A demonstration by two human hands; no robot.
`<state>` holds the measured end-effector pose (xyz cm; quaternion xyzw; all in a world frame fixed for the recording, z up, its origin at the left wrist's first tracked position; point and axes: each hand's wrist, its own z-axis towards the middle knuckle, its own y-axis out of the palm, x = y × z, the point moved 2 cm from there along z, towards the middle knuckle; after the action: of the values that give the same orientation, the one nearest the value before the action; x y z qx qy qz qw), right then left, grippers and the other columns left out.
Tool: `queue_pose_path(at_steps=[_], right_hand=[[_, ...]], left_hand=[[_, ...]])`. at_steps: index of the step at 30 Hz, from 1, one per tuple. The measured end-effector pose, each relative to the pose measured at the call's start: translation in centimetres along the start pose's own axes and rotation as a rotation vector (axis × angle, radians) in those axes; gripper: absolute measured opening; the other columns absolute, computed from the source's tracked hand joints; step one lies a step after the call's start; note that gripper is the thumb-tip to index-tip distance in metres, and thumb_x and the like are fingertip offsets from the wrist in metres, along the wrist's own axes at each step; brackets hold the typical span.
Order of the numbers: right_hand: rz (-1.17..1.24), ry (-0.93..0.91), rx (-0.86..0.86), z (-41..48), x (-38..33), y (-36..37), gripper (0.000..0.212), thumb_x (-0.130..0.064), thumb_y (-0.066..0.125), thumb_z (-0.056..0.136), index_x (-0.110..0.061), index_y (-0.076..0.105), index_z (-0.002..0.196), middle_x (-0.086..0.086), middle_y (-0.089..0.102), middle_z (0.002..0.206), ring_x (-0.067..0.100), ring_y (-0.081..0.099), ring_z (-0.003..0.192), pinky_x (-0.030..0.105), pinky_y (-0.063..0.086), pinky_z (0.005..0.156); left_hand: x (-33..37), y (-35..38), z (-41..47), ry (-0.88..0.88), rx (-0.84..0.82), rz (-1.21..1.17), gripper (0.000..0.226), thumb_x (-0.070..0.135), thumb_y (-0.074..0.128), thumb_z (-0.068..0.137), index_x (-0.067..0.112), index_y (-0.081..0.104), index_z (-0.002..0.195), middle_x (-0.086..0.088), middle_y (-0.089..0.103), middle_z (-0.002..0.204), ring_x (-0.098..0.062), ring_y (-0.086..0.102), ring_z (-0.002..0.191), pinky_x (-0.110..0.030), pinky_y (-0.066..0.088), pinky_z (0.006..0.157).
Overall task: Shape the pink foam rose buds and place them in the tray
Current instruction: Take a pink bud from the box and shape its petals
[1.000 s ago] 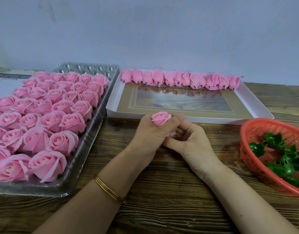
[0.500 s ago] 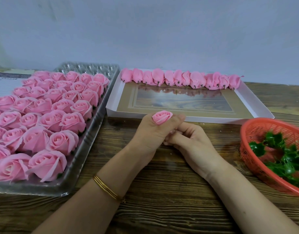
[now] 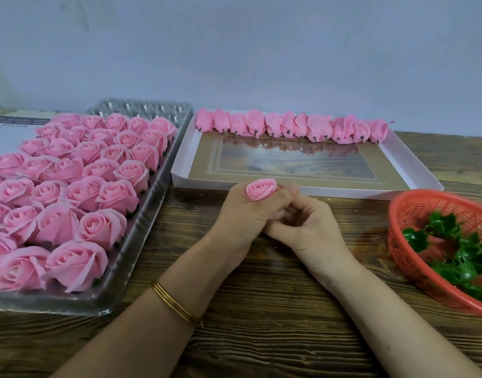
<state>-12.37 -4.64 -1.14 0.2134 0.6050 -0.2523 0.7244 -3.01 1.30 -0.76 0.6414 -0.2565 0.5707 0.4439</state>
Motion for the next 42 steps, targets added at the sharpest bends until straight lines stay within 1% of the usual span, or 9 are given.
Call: queue_pose_path(at_steps=[3,7,15,19,22,25,28,31,42], right_hand=[[0.008,0.023,-0.015,-0.1,0.0,0.0,0.04,0.02,0.064,0.078,-0.014,0.068,0.099,-0.001,0.07,0.072,0.011,0.063,0.077,0.026,0.054,0.082],[0.078,0.075,-0.004,-0.2,0.1,-0.1,0.039,0.019,0.062,0.08,0.0,0.067,0.114,0.038,0.063,0.102,0.026,0.06,0.091,0.049,0.046,0.1],[0.262,0.163,-0.014,0.2,0.7,-0.2,0.046,0.011,0.058,0.069,0.002,0.065,0.114,0.017,0.073,0.101,0.031,0.066,0.105,0.045,0.048,0.102],[0.39,0.174,0.104,0.6,0.3,-0.9,0.024,0.002,0.058,0.07,0.001,0.061,0.094,0.012,0.07,0.09,0.022,0.066,0.085,0.03,0.053,0.077],[0.362,0.161,0.149,0.6,0.2,-1.1,0.014,-0.014,0.065,0.075,-0.009,0.061,0.088,0.005,0.066,0.081,0.013,0.062,0.077,0.022,0.051,0.067],[0.319,0.148,0.145,0.4,0.0,-0.8,0.03,-0.028,0.069,0.071,-0.007,0.064,0.092,0.011,0.069,0.088,0.019,0.065,0.084,0.026,0.054,0.075],[0.273,0.157,0.15,0.2,0.0,-0.6,0.041,-0.032,0.075,0.068,-0.005,0.065,0.096,0.013,0.07,0.09,0.023,0.067,0.089,0.036,0.054,0.087],[0.259,0.182,0.161,0.1,0.1,-0.6,0.052,-0.034,0.084,0.061,-0.003,0.066,0.099,0.014,0.071,0.092,0.026,0.068,0.091,0.04,0.053,0.091],[0.226,0.164,0.138,0.2,0.2,-0.7,0.024,-0.022,0.074,0.071,-0.009,0.071,0.09,0.015,0.073,0.088,0.028,0.069,0.09,0.043,0.053,0.091]], left_hand=[[0.0,0.0,0.1,0.021,-0.036,0.013,0.016,0.015,0.072,0.08,0.014,0.068,0.064,-0.002,0.061,0.059,-0.011,0.06,0.058,-0.025,0.055,0.066],[0.0,-0.1,0.0,0.039,-0.04,0.051,0.013,0.016,0.073,0.078,0.004,0.07,0.081,-0.004,0.067,0.067,-0.013,0.063,0.064,-0.026,0.056,0.07],[0.2,-0.2,-0.2,0.118,0.066,0.189,0.005,0.008,0.073,0.084,0.011,0.071,0.081,-0.012,0.07,0.076,-0.015,0.065,0.069,-0.024,0.055,0.065],[0.4,-0.3,-0.1,0.227,0.147,0.311,0.035,0.006,0.076,0.08,0.033,0.068,0.06,-0.006,0.062,0.079,-0.003,0.058,0.066,-0.018,0.048,0.061],[0.3,-0.3,-0.2,0.249,0.08,0.363,0.031,0.004,0.074,0.083,0.019,0.062,0.059,0.004,0.057,0.062,-0.003,0.051,0.058,-0.018,0.043,0.058],[0.0,-0.3,-0.3,0.239,0.004,0.405,0.007,0.012,0.072,0.086,0.006,0.073,0.082,-0.005,0.071,0.075,-0.017,0.066,0.072,-0.033,0.056,0.067],[-0.3,-0.3,-0.3,0.217,-0.024,0.464,0.014,0.014,0.071,0.087,0.009,0.075,0.099,-0.008,0.075,0.091,-0.025,0.07,0.09,-0.051,0.055,0.083],[-0.3,-0.4,-0.3,0.222,-0.045,0.489,0.016,0.014,0.07,0.087,0.016,0.076,0.102,-0.001,0.076,0.094,-0.018,0.071,0.094,-0.049,0.056,0.087],[-0.4,-0.5,-0.3,0.241,-0.028,0.577,0.015,0.022,0.07,0.083,0.012,0.076,0.092,-0.004,0.075,0.088,-0.022,0.071,0.088,-0.049,0.056,0.081]])
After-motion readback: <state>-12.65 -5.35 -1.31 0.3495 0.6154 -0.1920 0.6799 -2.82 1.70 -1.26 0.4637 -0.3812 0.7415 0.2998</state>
